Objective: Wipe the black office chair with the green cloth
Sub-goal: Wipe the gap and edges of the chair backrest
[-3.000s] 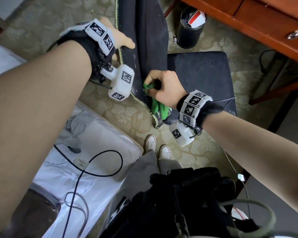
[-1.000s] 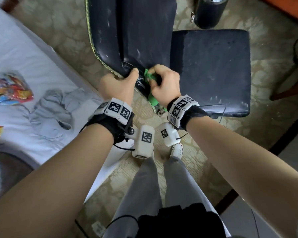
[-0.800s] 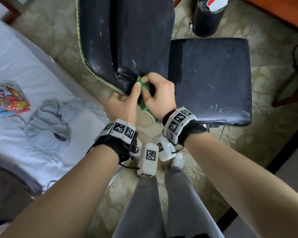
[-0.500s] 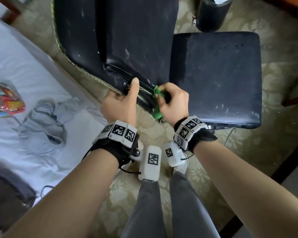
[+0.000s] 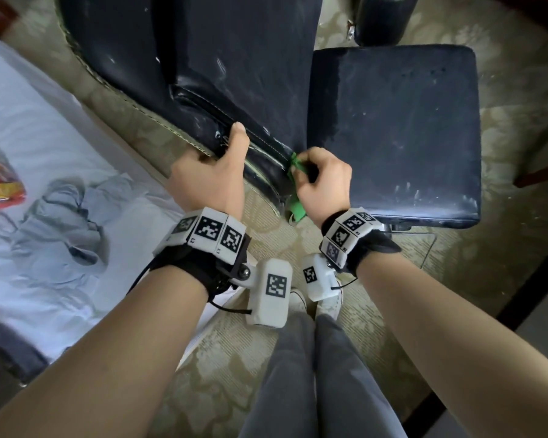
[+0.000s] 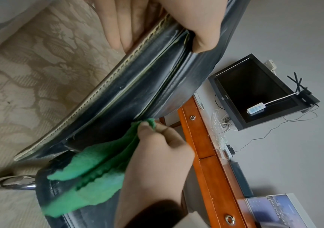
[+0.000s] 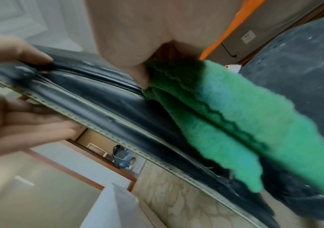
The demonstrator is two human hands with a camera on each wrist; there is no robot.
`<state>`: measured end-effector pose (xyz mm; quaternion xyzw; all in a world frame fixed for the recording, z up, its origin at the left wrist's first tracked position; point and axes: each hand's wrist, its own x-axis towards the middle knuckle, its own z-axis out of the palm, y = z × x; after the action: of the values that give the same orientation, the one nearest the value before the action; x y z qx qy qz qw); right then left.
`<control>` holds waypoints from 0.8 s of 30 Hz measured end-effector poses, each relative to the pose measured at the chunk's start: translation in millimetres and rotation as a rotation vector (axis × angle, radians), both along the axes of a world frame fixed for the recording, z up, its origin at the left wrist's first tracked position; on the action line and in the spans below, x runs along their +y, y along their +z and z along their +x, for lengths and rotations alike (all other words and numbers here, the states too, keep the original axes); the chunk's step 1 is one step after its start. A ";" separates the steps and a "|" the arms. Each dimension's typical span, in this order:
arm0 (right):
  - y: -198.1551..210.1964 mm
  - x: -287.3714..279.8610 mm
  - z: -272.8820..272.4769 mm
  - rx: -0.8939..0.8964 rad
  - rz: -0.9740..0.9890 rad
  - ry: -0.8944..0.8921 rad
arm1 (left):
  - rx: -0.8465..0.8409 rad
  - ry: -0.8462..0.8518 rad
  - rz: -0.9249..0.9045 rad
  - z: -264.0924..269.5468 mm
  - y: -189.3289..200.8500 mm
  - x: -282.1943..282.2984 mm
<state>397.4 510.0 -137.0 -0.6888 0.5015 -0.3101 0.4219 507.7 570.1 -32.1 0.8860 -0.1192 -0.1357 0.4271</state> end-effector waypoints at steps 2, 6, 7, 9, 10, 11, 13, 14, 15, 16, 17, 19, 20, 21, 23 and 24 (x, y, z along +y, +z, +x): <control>13.2 0.7 5.9 -0.073 -0.089 0.008 | -0.032 -0.016 -0.009 3.2 -3.9 -0.2; 25.7 10.5 16.5 -0.141 -0.112 -0.003 | -0.076 -0.053 -0.028 8.1 -8.3 2.9; 21.7 12.7 13.5 -0.118 -0.084 -0.016 | -0.072 -0.073 -0.025 8.5 -8.4 4.3; 11.6 14.4 2.3 -0.008 -0.003 -0.018 | -0.053 -0.102 -0.029 11.1 -7.7 6.7; 8.1 14.5 -4.6 0.046 0.046 -0.015 | -0.038 -0.117 -0.022 12.3 -7.8 9.3; 6.4 14.4 -11.0 0.076 0.085 -0.018 | -0.017 -0.134 -0.009 13.1 -10.0 13.3; 8.4 14.7 -21.2 0.066 0.125 -0.036 | 0.044 -0.157 0.033 9.6 -16.5 24.8; 10.2 14.6 -25.5 0.047 0.137 -0.046 | 0.083 -0.172 0.068 4.2 -21.0 31.8; 11.8 14.8 -29.3 0.033 0.154 -0.052 | 0.127 -0.199 0.113 -3.1 -26.5 39.5; 13.6 14.8 -32.5 0.026 0.177 -0.043 | 0.170 -0.238 0.165 -10.4 -32.2 47.4; 14.9 14.6 -34.2 0.027 0.200 -0.021 | 0.200 -0.290 0.216 -17.2 -39.1 53.7; 16.2 13.8 -38.2 0.015 0.241 0.035 | 0.217 -0.423 0.256 -30.0 -50.1 57.7; 16.5 14.1 -40.8 0.010 0.253 0.061 | 0.215 -0.479 0.229 -36.6 -53.2 56.3; 16.6 13.6 -42.7 0.001 0.261 0.083 | 0.210 -0.527 0.200 -41.4 -56.6 52.1; 16.6 12.5 -46.9 -0.048 0.287 0.109 | 0.175 -0.610 0.180 -49.9 -63.2 40.5; 16.1 11.5 -49.4 -0.082 0.305 0.115 | 0.156 -0.633 0.189 -53.9 -65.4 34.2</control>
<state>348.1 521.5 -120.8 -0.6312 0.4848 -0.2335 0.5586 453.8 604.3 -97.5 0.8276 -0.3424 -0.3393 0.2877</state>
